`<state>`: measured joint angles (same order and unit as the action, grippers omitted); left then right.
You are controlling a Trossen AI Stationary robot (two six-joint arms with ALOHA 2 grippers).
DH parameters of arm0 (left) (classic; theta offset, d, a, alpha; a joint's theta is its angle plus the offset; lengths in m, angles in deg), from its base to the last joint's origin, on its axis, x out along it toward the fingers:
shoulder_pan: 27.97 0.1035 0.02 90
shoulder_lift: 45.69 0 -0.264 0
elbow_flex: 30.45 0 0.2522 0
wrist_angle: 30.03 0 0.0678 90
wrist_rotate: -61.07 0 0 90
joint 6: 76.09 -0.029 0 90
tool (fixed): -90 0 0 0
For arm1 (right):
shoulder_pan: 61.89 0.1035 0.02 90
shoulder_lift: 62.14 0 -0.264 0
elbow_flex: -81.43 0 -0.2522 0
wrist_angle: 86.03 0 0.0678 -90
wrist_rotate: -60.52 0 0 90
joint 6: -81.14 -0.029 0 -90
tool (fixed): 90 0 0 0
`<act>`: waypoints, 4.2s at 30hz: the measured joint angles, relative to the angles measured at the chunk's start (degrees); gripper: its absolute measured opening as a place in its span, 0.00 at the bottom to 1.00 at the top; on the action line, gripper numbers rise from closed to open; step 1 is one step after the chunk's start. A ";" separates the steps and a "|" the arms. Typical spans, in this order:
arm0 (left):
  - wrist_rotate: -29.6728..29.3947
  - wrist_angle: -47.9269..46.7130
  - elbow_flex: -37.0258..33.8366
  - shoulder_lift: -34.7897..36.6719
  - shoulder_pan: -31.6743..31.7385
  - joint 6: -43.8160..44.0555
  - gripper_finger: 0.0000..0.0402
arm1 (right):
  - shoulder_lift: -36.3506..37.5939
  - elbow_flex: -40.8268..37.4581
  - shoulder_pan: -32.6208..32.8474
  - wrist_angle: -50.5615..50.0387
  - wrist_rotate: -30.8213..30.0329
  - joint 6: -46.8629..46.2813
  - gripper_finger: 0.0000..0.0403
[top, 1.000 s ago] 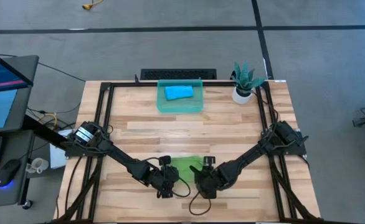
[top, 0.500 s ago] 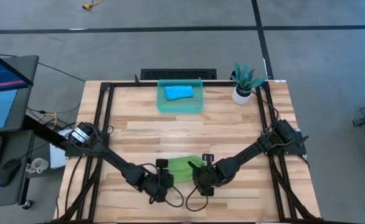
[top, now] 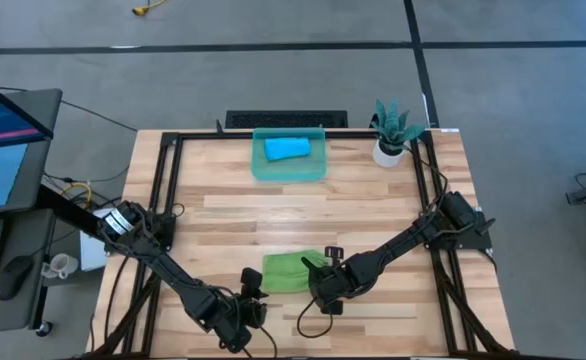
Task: Roll microfiber towels into tight, uniform cylinder then place into a basket
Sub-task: Roll the green microfiber cloth
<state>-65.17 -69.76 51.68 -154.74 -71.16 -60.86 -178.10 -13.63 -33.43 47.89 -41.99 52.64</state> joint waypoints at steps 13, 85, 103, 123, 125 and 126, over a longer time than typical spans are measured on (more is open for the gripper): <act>4.48 0.45 -0.38 0.02 4.82 3.49 0.32 | 0.02 0.00 -0.07 0.11 0.41 -0.05 0.05; 52.10 -19.66 10.57 -7.18 23.88 22.04 0.04 | -0.17 4.46 6.56 11.77 21.28 -15.04 0.04; 50.95 -21.53 9.83 -7.15 24.44 20.81 0.04 | 0.02 4.31 6.61 12.75 25.92 -18.64 0.35; 50.76 -21.38 9.92 -7.23 24.46 20.35 0.04 | 3.13 4.72 8.89 22.20 -9.93 0.08 0.22; 50.60 -21.41 9.92 -7.23 24.44 20.36 0.04 | 2.86 4.30 8.78 19.44 -9.97 -0.17 0.21; 50.61 -21.49 9.94 -7.25 24.46 20.36 0.04 | 2.71 4.28 8.73 19.54 -10.04 -0.72 0.20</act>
<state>-14.56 -91.25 61.62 -162.00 -46.70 -40.50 -175.39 -9.34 -24.70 67.42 -52.03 51.92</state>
